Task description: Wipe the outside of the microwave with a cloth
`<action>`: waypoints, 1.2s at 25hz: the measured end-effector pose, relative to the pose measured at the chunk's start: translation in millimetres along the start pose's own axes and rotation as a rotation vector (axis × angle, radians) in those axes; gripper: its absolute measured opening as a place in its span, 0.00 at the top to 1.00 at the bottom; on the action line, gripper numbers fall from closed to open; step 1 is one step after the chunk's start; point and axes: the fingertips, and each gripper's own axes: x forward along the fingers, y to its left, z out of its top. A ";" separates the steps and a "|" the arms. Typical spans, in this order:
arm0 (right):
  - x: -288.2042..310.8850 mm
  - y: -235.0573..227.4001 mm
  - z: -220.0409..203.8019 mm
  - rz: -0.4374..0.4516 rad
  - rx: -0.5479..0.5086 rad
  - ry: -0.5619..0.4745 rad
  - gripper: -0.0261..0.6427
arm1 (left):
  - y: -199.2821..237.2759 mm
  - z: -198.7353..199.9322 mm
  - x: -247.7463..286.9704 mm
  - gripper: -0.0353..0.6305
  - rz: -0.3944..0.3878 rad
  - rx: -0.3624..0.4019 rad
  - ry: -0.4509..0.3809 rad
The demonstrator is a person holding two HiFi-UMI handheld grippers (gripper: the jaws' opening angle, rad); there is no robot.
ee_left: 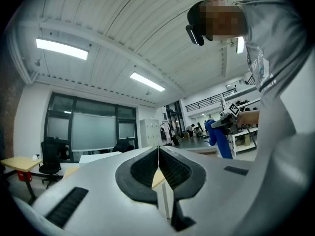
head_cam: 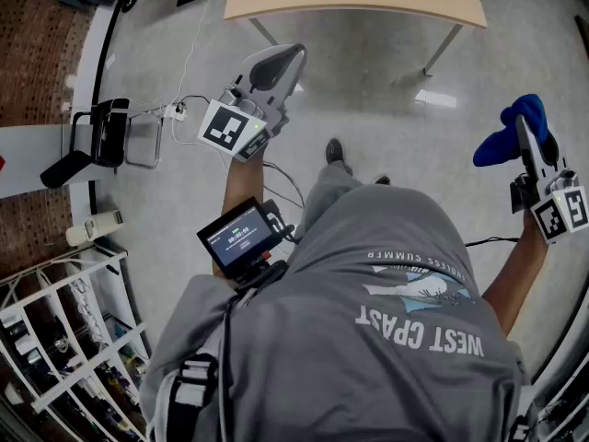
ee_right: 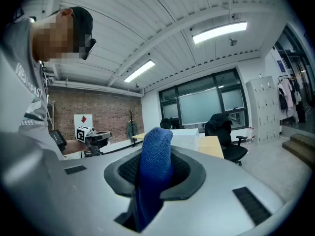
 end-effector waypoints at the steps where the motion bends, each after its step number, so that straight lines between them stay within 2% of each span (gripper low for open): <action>1: -0.6 -1.3 -4.9 0.000 0.006 0.001 0.83 | -0.7 1.3 0.9 0.91 -0.005 0.000 -0.007; 16: -8.2 -1.6 -38.4 -0.042 0.048 0.010 0.83 | -8.8 -25.2 -1.2 0.91 -0.038 -0.017 0.016; 21: 58.0 -28.8 -30.2 -0.082 0.071 0.012 0.83 | 58.1 -43.7 28.5 0.91 -0.053 -0.026 0.021; 26: 83.0 -12.2 -0.2 -0.115 0.077 0.000 0.83 | 95.5 -25.0 18.2 0.91 -0.047 -0.052 -0.005; 30: 142.1 -13.2 10.7 -0.129 0.067 -0.010 0.83 | 153.1 -33.5 27.2 0.91 -0.058 -0.036 -0.022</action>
